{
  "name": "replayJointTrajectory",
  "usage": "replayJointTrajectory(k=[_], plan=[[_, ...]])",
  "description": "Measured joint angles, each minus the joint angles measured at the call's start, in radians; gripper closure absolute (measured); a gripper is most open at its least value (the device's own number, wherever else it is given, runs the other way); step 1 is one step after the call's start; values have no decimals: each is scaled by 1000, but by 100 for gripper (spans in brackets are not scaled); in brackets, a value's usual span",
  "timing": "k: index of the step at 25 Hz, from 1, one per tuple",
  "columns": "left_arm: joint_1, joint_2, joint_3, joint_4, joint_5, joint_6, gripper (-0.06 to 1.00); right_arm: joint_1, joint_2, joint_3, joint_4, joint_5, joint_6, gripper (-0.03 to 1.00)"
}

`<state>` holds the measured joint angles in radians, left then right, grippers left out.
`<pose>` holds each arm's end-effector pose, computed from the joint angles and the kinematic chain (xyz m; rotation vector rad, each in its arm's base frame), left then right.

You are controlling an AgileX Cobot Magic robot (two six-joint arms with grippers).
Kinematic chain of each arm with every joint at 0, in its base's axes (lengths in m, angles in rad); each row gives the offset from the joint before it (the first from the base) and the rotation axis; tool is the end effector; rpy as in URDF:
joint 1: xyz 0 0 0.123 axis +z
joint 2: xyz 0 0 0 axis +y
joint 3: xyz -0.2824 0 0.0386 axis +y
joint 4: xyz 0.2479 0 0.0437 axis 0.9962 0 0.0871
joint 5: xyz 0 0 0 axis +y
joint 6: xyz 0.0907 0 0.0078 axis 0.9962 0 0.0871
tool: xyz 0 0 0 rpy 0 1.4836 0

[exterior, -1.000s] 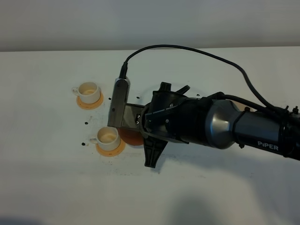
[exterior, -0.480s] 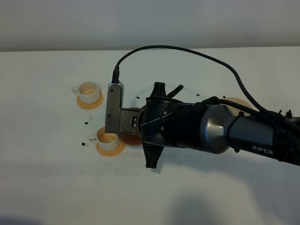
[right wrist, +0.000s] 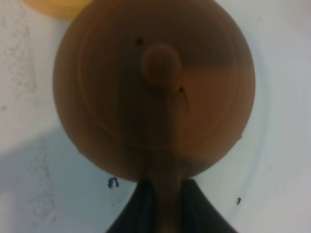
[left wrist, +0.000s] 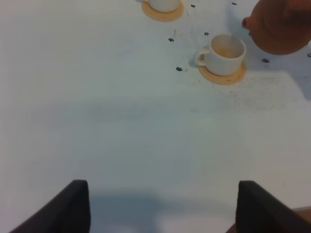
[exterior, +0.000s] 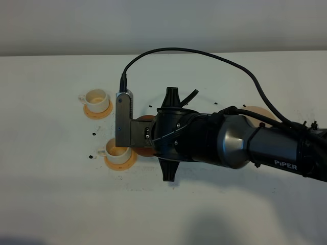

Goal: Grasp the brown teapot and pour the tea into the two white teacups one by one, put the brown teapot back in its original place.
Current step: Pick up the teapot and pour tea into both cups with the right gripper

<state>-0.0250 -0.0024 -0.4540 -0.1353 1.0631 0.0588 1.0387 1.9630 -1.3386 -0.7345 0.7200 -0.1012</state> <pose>-0.0009 -0.0107 0.2647 0.0903 2.0836 -0.1429 0.2408 0.3296 0.1864 -1.8762 1.7715 -0.4900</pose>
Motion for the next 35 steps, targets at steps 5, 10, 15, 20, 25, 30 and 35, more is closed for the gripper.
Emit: replayJointTrajectory(k=[5, 10, 15, 20, 25, 30, 35], plan=[[0, 0, 0, 0, 0, 0, 35, 1, 3, 0, -3, 5, -10, 87], [0, 0, 0, 0, 0, 0, 35, 1, 20, 0, -18, 18, -29, 87], [0, 0, 0, 0, 0, 0, 35, 1, 21, 0, -45, 19, -38, 87], [0, 0, 0, 0, 0, 0, 35, 1, 21, 0, -52, 19, -72, 87], [0, 0, 0, 0, 0, 0, 35, 1, 21, 0, -70, 19, -84, 87], [0, 0, 0, 0, 0, 0, 35, 1, 21, 0, -96, 19, -85, 87], [0, 0, 0, 0, 0, 0, 35, 1, 21, 0, -110, 16, -85, 87]])
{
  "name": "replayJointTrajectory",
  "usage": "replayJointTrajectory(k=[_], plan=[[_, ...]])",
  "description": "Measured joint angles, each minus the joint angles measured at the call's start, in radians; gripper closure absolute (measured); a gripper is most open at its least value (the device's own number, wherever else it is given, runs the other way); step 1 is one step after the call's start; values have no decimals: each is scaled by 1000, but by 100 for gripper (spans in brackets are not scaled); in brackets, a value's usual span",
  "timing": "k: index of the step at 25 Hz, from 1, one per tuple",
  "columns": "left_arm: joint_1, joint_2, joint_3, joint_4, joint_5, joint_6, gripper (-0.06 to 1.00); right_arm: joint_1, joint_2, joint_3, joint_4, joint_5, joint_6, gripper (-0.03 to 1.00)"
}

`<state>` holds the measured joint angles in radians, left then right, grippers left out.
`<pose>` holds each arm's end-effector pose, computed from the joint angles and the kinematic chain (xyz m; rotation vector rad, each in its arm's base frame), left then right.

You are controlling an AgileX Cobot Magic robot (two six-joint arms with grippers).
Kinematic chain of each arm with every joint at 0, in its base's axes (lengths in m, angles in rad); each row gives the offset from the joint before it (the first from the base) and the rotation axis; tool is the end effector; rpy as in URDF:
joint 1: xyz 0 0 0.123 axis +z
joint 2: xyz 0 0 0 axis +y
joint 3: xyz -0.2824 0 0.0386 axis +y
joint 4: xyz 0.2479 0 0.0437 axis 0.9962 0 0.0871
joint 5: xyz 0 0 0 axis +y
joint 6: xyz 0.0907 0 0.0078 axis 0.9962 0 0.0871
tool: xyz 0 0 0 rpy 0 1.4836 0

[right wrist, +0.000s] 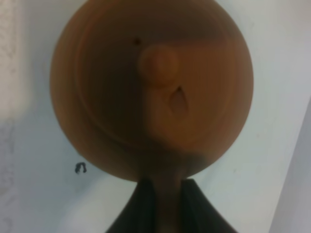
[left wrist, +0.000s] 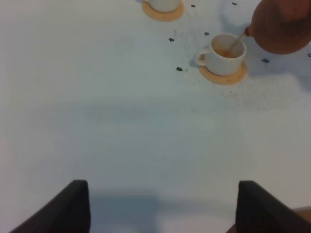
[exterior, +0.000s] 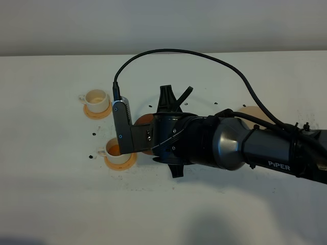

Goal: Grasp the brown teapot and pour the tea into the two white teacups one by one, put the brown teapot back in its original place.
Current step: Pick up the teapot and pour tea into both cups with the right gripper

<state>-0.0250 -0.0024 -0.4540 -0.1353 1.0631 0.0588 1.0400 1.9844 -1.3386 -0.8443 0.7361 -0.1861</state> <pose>-0.0009 -0.0107 0.2647 0.0903 2.0836 -0.1429 0.2464 0.3293 0.1816 -2.0067 1.6049 -0.6392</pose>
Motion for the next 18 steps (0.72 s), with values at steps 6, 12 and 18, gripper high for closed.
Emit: replayJointTrajectory(k=[6, 12, 18], plan=[[0, 0, 0, 0, 0, 0, 35, 0, 0, 0, -21, -10, 0, 87], [0, 0, 0, 0, 0, 0, 35, 0, 0, 0, -54, -25, 0, 87], [0, 0, 0, 0, 0, 0, 35, 0, 0, 0, -81, -27, -3, 87]])
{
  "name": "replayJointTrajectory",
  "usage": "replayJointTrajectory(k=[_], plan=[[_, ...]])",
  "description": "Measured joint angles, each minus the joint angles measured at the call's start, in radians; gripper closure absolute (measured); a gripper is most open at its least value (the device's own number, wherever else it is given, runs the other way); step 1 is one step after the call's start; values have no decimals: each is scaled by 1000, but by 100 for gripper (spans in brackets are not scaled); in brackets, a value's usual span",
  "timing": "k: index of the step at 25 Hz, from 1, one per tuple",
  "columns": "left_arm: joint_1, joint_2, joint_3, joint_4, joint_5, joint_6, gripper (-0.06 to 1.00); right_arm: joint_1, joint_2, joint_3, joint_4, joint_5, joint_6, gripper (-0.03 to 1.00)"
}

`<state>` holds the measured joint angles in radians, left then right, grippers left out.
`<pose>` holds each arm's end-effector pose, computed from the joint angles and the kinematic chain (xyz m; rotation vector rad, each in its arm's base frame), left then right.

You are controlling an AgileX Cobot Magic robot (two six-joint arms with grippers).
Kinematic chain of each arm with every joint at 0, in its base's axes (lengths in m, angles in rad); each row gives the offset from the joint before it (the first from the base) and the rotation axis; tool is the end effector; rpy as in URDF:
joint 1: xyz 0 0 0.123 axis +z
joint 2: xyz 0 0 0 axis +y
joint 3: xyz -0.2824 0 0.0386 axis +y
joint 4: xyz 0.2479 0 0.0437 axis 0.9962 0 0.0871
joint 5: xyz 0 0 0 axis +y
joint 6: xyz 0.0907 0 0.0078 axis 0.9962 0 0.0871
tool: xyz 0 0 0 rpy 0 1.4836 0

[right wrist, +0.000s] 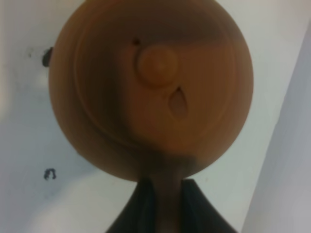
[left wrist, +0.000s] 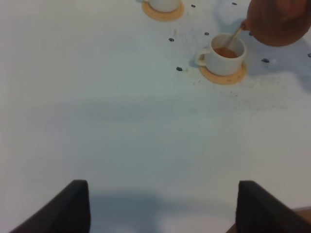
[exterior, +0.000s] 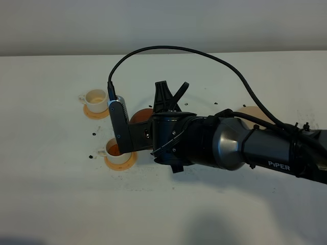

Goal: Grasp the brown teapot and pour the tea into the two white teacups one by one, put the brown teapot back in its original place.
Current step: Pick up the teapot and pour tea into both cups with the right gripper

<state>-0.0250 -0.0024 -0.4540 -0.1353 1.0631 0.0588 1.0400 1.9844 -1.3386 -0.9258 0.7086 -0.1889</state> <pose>-0.0009 -0.0107 0.2647 0.0903 2.0836 -0.1429 0.2498 0.3320 0.1849 -2.0226 1.5005 -0.6829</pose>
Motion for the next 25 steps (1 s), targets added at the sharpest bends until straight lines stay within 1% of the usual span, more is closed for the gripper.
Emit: replayJointTrajectory(k=[7, 25], plan=[[0, 0, 0, 0, 0, 0, 35, 0, 0, 0, -14, -14, -46, 87], [0, 0, 0, 0, 0, 0, 35, 0, 0, 0, -78, -18, -50, 87]])
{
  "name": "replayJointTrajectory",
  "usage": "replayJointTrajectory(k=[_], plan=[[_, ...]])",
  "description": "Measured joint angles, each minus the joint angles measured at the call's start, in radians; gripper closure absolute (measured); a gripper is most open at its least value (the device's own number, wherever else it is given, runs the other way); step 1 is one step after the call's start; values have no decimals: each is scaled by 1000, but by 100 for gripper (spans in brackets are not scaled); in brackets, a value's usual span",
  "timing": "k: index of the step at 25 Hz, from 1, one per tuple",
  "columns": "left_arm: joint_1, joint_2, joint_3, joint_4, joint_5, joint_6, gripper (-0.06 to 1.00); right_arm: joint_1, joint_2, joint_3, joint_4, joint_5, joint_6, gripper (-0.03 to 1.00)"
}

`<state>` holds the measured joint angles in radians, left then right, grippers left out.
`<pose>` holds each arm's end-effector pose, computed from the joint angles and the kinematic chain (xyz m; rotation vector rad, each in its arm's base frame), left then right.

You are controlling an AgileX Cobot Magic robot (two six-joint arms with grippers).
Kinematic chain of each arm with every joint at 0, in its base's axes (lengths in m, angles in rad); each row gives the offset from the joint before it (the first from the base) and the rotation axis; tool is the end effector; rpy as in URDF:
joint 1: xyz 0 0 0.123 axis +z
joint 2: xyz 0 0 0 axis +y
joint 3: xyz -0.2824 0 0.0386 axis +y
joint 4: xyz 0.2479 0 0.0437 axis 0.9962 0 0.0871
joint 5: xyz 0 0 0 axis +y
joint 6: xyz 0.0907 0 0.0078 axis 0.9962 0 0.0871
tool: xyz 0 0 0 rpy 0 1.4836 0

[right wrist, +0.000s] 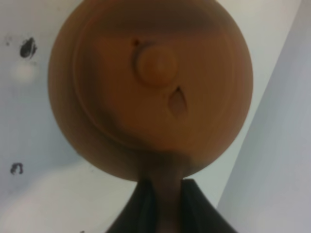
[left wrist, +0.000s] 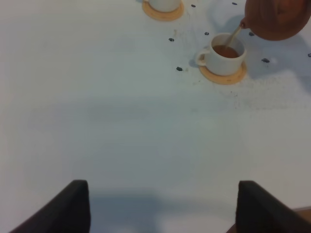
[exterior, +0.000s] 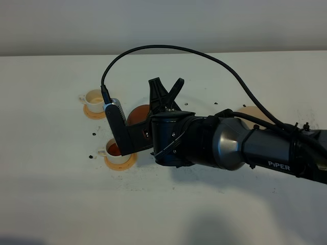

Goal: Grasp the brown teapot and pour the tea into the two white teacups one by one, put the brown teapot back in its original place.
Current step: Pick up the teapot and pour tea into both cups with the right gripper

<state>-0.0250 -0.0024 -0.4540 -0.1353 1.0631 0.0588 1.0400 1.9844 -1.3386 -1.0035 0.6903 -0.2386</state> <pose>-0.0009 -0.0107 0.2647 0.0903 2.0836 -0.1429 0.2528 0.3340 0.1882 -2.0765 1.3616 -0.7498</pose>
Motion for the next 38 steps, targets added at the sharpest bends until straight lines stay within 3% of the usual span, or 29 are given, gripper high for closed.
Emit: replayJointTrajectory(k=[28, 38], plan=[[0, 0, 0, 0, 0, 0, 35, 9, 0, 0, -46, -2, -5, 87], [0, 0, 0, 0, 0, 0, 35, 9, 0, 0, 43, -9, 21, 87]])
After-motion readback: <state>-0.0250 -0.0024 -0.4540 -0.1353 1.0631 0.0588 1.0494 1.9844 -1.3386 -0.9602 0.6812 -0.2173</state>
